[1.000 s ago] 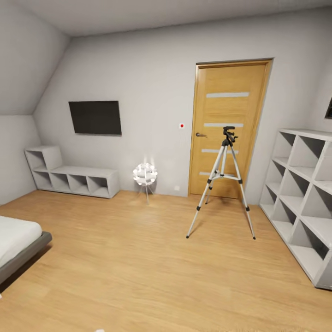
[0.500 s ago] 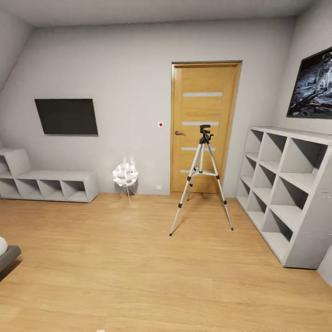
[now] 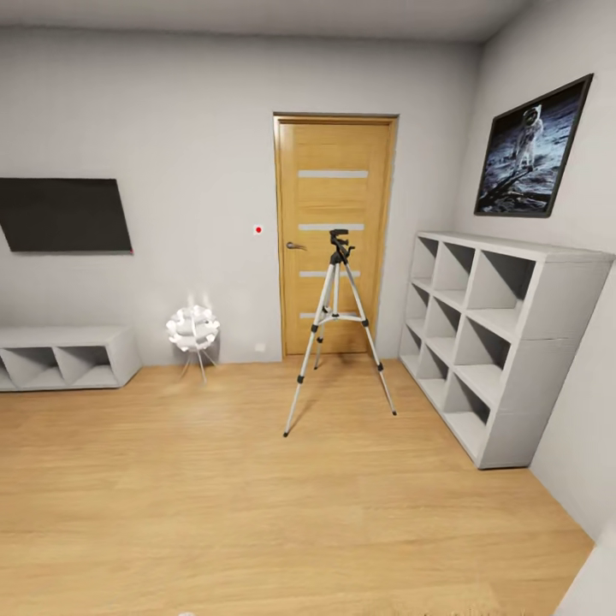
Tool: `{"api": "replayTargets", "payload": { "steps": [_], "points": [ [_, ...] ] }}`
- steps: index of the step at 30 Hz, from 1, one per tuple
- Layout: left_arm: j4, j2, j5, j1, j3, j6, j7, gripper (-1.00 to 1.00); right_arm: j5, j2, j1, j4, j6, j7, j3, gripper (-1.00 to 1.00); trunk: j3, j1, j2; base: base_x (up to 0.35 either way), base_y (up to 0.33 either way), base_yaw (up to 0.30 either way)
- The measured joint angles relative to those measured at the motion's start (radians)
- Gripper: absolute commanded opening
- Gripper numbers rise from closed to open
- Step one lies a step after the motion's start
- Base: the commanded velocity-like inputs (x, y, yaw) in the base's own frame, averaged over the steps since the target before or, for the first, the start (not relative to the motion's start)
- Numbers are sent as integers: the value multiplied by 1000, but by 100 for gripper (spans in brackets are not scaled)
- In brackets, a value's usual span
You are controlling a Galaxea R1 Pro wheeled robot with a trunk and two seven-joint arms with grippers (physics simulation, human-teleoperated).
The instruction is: Attach the digital camera to the camera tripod in the bedroom.
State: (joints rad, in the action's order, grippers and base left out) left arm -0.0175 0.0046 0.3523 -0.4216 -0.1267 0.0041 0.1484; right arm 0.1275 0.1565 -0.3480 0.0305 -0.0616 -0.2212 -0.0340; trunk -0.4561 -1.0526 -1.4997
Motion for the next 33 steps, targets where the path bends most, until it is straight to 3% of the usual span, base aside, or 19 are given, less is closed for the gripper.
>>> {"api": "replayTargets", "payload": {
  "steps": [9, 33],
  "points": [
    [0, 1, -6, 0, 1, 0, -1, -100, 1, 2, 0, 0, -3, 8, 0, 100, 0, 0, 0, 77, 0, -178],
    [0, 5, -2, 0, 3, 0, -12, -100, 2, 9, 0, 0, -4, 16, 0, 100, 0, 1, 0, 314, 8, -5]
  ]
}}
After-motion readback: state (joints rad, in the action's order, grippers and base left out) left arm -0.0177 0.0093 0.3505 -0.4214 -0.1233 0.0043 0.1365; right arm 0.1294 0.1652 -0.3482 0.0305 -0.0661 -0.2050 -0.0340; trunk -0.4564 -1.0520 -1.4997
